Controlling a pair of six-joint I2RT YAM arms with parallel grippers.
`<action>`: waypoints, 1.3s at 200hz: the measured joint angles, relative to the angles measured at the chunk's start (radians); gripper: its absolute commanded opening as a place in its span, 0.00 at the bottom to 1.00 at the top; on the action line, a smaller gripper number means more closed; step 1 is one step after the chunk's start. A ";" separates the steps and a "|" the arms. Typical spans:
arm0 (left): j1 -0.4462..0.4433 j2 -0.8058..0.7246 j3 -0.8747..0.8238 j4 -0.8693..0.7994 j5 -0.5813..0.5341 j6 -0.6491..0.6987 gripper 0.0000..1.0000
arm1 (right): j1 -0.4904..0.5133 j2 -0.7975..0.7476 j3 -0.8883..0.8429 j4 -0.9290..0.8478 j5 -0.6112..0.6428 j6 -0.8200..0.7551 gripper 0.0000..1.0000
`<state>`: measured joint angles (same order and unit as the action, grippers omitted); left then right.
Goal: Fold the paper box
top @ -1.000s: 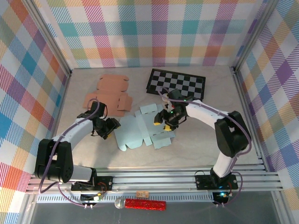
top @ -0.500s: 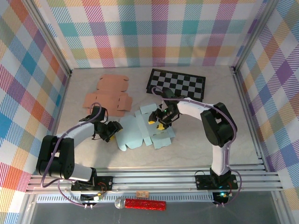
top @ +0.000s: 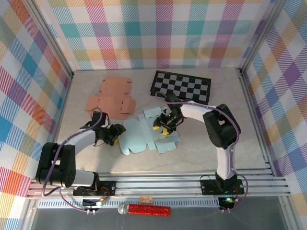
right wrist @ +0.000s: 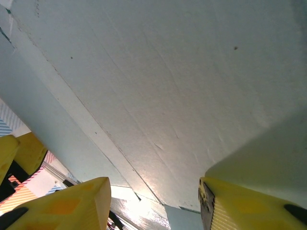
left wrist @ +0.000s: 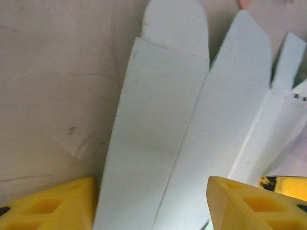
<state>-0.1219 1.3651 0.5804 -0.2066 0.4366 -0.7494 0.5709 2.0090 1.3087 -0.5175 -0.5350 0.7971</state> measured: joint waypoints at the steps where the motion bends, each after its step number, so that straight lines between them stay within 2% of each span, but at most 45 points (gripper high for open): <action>1: 0.000 0.000 0.000 0.002 0.000 0.000 0.60 | 0.000 0.000 0.000 0.000 0.000 0.000 0.52; 53: 0.000 -0.060 0.000 0.055 0.031 -0.025 0.55 | -0.001 0.008 0.000 -0.008 -0.001 -0.001 0.51; 100: 0.000 -0.110 0.006 0.053 0.036 -0.045 0.40 | -0.001 0.008 0.002 -0.019 -0.001 -0.003 0.51; 139: -0.014 -0.101 0.021 0.055 0.042 -0.047 0.33 | -0.001 0.008 0.008 -0.030 -0.001 -0.004 0.51; 188: -0.040 -0.096 0.033 0.052 0.042 -0.047 0.31 | -0.001 0.008 0.014 -0.034 -0.001 -0.004 0.51; 206: -0.048 -0.096 0.047 0.051 0.042 -0.048 0.43 | -0.001 0.008 0.016 -0.035 -0.001 -0.004 0.51; 215: -0.053 -0.096 0.055 0.049 0.042 -0.053 0.45 | -0.001 0.008 0.016 -0.037 -0.001 -0.004 0.51; 260: -0.056 -0.095 0.072 0.051 0.049 -0.051 0.41 | -0.001 0.008 0.016 -0.044 -0.001 -0.004 0.50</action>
<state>-0.1776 1.2705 0.6529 -0.1558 0.4858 -0.8005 0.5697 2.0174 1.3243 -0.5617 -0.5362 0.7929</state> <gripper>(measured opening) 0.433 0.505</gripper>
